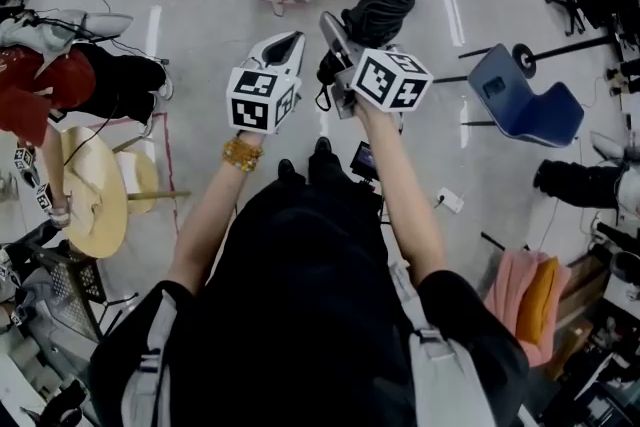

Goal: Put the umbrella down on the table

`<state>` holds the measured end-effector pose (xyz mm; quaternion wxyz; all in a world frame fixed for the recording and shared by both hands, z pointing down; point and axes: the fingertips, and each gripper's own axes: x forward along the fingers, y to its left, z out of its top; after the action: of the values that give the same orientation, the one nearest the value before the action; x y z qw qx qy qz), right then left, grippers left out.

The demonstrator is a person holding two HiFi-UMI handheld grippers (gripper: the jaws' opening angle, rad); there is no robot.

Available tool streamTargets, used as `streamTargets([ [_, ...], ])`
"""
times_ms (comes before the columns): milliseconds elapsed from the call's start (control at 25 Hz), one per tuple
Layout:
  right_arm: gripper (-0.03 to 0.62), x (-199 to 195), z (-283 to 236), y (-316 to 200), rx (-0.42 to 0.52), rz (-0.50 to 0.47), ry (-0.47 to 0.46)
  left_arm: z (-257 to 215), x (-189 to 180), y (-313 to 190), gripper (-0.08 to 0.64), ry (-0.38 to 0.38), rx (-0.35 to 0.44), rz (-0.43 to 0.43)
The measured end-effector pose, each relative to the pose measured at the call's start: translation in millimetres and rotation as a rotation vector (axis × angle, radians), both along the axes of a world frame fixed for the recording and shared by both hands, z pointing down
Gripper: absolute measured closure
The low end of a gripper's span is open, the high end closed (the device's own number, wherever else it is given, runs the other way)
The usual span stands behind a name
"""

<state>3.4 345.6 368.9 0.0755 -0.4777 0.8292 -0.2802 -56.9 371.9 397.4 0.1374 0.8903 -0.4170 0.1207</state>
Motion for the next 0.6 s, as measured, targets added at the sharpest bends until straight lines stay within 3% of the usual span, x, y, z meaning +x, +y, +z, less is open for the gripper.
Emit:
streamTargets([
  [280, 0.4, 34.7, -2.3, -43.4, -0.002, -0.019, -0.014, 1.1, 28.0, -40.2, 0.545, -0.019, -0.005, -0.029],
  [600, 0.4, 33.8, -10.4, -74.1, 0.01, -0.026, 0.017, -3.8, 31.4, -73.5, 0.545, 0.003, 0.008, -0.015],
])
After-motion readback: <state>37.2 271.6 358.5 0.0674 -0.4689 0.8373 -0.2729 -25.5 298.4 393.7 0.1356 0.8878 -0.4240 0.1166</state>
